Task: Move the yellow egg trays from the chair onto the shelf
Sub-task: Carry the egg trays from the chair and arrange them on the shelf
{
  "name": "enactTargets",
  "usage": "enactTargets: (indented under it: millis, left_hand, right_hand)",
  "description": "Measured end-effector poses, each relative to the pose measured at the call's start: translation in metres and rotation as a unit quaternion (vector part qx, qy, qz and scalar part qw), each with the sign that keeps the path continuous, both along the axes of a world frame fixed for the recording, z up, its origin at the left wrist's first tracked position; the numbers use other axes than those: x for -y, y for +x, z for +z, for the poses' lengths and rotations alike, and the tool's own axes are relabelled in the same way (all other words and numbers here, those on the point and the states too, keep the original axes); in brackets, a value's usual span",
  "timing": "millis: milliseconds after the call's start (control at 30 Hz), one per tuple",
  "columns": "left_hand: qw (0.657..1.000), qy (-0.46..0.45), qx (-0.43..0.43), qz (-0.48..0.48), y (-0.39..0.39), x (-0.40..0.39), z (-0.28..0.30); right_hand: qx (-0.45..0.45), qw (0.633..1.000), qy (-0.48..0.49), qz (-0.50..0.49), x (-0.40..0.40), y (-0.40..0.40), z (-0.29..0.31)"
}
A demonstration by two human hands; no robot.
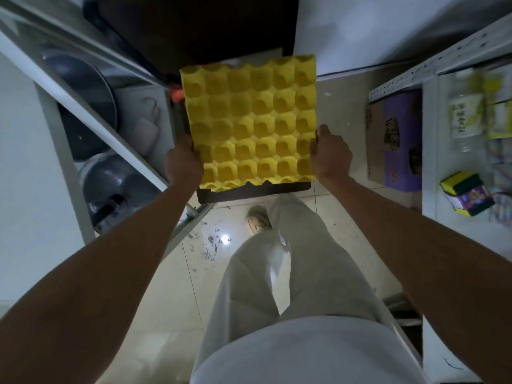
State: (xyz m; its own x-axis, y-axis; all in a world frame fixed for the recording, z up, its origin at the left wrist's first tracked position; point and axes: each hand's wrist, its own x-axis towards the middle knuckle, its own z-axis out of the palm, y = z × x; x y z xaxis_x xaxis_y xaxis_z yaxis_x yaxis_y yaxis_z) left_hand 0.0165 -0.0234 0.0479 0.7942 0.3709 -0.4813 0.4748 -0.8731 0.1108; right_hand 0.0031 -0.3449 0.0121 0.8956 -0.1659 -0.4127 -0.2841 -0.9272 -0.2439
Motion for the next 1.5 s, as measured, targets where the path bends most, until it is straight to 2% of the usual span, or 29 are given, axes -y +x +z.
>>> enactTargets:
  millis: [267, 467, 533, 700, 867, 967, 1033, 1133, 1333, 1500]
  left_hand:
    - [0.983, -0.051, 0.003, -0.175, -0.037, 0.068, 0.076]
    - [0.962, -0.162, 0.071, -0.206, -0.118, 0.144, 0.154]
    - [0.957, -0.153, 0.094, -0.230, -0.154, 0.164, 0.181]
    - [0.930, -0.181, 0.085, -0.308, -0.233, 0.200, 0.245]
    - [0.896, -0.263, 0.051, -0.355, -0.252, 0.256, 0.304]
    - [0.880, -0.292, 0.063, -0.370, -0.246, 0.300, 0.331]
    - [0.875, -0.279, 0.064, -0.391, -0.241, 0.338, 0.346]
    - [0.855, -0.289, 0.067, -0.426, -0.237, 0.398, 0.350]
    - [0.836, -0.309, 0.087, -0.445, -0.230, 0.476, 0.346]
    - [0.839, -0.292, 0.108, -0.447, -0.199, 0.511, 0.337]
  right_hand:
    - [0.034, 0.978, 0.088, -0.184, 0.078, -0.101, 0.075]
    - [0.105, 0.931, 0.136, -0.323, 0.119, -0.237, 0.156]
    - [0.113, 0.920, 0.151, -0.343, 0.125, -0.292, 0.186]
    - [0.120, 0.898, 0.117, -0.407, 0.138, -0.409, 0.253]
    - [0.190, 0.853, 0.120, -0.471, 0.175, -0.485, 0.310]
    - [0.224, 0.819, 0.128, -0.513, 0.199, -0.514, 0.336]
    - [0.245, 0.795, 0.120, -0.541, 0.215, -0.525, 0.350]
    - [0.266, 0.763, 0.090, -0.582, 0.238, -0.535, 0.359]
    - [0.291, 0.739, 0.050, -0.606, 0.273, -0.533, 0.350]
    - [0.253, 0.728, 0.030, -0.637, 0.291, -0.504, 0.336]
